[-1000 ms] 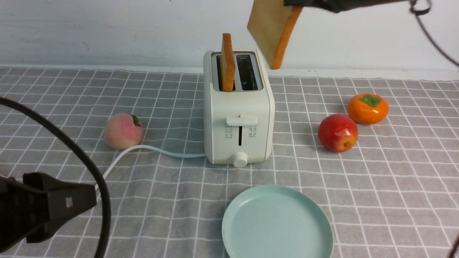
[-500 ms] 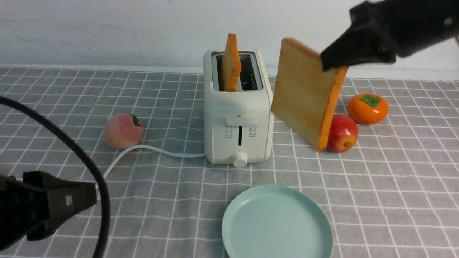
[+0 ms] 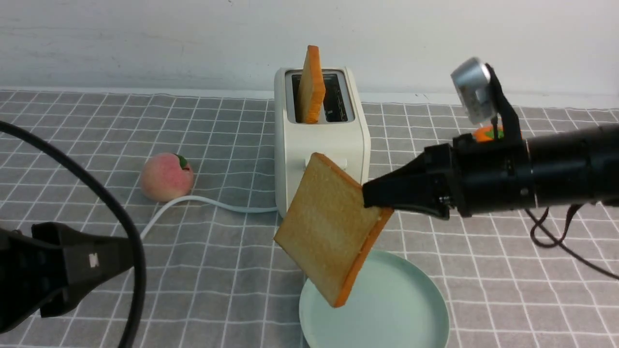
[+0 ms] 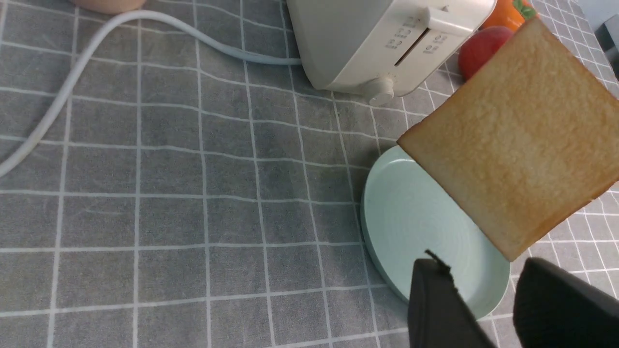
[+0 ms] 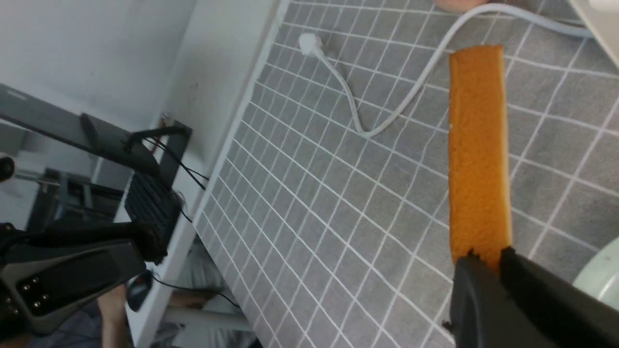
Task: Take toasted bread from bread machine on grey coffee table place on plate.
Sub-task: 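Place the held slice of bread on top of the slice on the plate with the right gripper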
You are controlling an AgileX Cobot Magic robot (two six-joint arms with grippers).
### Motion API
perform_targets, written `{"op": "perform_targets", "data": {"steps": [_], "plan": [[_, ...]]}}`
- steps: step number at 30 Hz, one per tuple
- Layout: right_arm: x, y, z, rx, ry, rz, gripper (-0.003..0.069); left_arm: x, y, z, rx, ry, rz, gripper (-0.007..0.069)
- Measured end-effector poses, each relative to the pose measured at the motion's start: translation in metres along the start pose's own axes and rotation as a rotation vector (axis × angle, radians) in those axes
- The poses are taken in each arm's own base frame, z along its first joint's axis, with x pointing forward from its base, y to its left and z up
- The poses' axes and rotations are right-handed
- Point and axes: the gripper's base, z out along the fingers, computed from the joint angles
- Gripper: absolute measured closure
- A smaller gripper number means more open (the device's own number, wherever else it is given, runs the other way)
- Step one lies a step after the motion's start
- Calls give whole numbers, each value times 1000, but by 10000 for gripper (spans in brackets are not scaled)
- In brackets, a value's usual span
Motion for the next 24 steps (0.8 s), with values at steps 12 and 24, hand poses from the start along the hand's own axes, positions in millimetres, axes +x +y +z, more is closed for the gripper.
{"op": "perform_targets", "data": {"steps": [12,24], "plan": [[50,-55,10,168,27,200,606,0,0,0,5,-1,-6,386],[53,-66,-1,382,79,31,289,-11,-2,-1,20,-118,107,386]]}}
